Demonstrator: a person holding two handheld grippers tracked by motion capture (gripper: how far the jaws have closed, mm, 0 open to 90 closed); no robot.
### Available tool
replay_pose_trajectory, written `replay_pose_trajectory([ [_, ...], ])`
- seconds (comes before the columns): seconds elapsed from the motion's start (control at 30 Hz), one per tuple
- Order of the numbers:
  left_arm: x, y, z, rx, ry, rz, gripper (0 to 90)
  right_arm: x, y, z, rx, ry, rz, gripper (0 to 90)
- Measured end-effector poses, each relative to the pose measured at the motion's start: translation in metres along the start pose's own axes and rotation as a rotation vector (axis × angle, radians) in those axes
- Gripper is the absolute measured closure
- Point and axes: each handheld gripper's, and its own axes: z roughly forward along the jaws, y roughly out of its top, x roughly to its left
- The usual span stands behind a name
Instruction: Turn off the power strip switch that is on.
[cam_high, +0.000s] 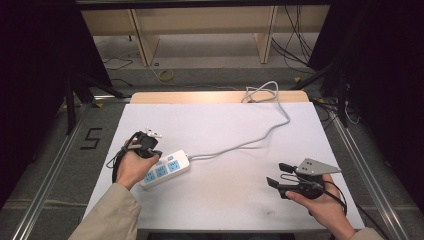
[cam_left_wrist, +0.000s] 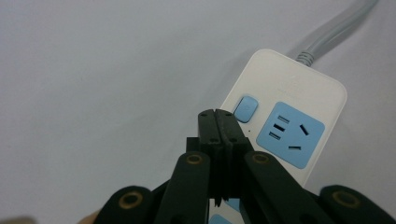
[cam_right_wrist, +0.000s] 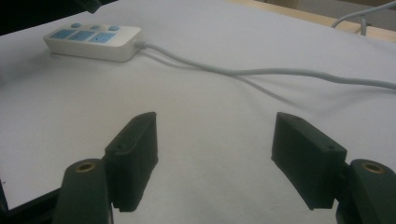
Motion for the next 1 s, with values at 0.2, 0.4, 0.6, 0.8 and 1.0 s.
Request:
replay_pose_trajectory([
  [0.2,0.0015,0.0023,-0.0001,0.002,-0.008,0.008,90.0,0.0005,0.0004,0.0001,0.001,-0.002,-0.004,31.9],
  [0.4,0.0039,0.0048,0.0001,0.007,-0.015,-0.002,90.0,0.0003,0.0002,0.0001,0.002,-0.002,-0.004,31.9],
  [0.6,0.0037,0.0051,0.0029,0.029,-0.022,0.006,90.0,0.0008,0.0002,0.0,0.003,-0.001,-0.004,32.0],
  [0.8,0.0032,0.0055,0.0051,0.047,-0.03,0.005,90.0,0.0008,0.0002,0.0006,0.004,0.001,-0.004,32.0],
  [1.0,0.0024,0.0062,0.0076,0.068,-0.039,0.01,90.0,0.0008,0.0001,0.0005,0.004,0.002,-0.001,32.0],
])
